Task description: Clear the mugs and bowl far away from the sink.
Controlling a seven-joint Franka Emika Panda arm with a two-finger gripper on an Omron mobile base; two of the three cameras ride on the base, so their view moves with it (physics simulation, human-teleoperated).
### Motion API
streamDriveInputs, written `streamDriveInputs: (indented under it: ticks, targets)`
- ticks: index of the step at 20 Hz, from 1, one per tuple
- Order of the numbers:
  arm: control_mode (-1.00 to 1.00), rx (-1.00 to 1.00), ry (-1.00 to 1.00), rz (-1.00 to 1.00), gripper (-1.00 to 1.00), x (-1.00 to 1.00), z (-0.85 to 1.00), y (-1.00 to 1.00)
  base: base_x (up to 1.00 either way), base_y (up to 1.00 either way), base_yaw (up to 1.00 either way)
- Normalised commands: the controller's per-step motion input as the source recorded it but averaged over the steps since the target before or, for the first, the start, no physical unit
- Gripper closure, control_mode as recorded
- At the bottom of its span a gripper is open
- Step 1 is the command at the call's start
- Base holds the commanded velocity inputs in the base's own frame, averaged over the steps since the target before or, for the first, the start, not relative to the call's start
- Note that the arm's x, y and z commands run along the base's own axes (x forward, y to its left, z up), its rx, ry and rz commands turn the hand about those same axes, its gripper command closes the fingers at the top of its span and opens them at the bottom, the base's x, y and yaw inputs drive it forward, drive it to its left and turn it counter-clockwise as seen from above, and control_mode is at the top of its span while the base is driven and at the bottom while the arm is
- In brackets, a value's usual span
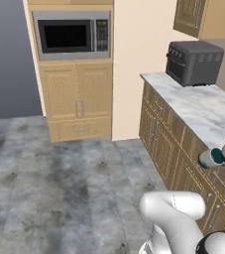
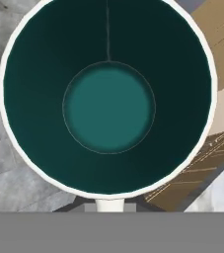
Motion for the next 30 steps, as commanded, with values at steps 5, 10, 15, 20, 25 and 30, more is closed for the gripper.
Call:
streamDriveInputs:
  ticks: [5, 10, 15, 20, 25, 30]
  targets:
    - [1.0, 0.0, 0.0, 0.0, 1.0, 0.0, 0.0, 0.0, 0.0, -0.37, -0.23]
    - [1.0, 0.0, 0.0, 0.0, 1.0, 0.0, 0.0, 0.0, 0.0, -0.26, -0.08]
    - [-1.0, 0.0, 0.0, 0.0, 1.0, 0.0, 0.0, -0.02, 0.0, -0.05, 0.0]
    - [-1.0, 0.01, 0.02, -0.01, 1.0, 0.0, 0.0, -0.19, 0.0, 0.0, 0.0]
    - [-1.0, 0.03, 0.2, -0.09, 1.0, 0.0, 0.0, -0.29, 0.0, 0.0, 0.0]
    - [-1.0, 0.01, 0.22, -0.11, 1.0, 0.0, 0.0, -0.3, 0.0, 0.0, 0.0]
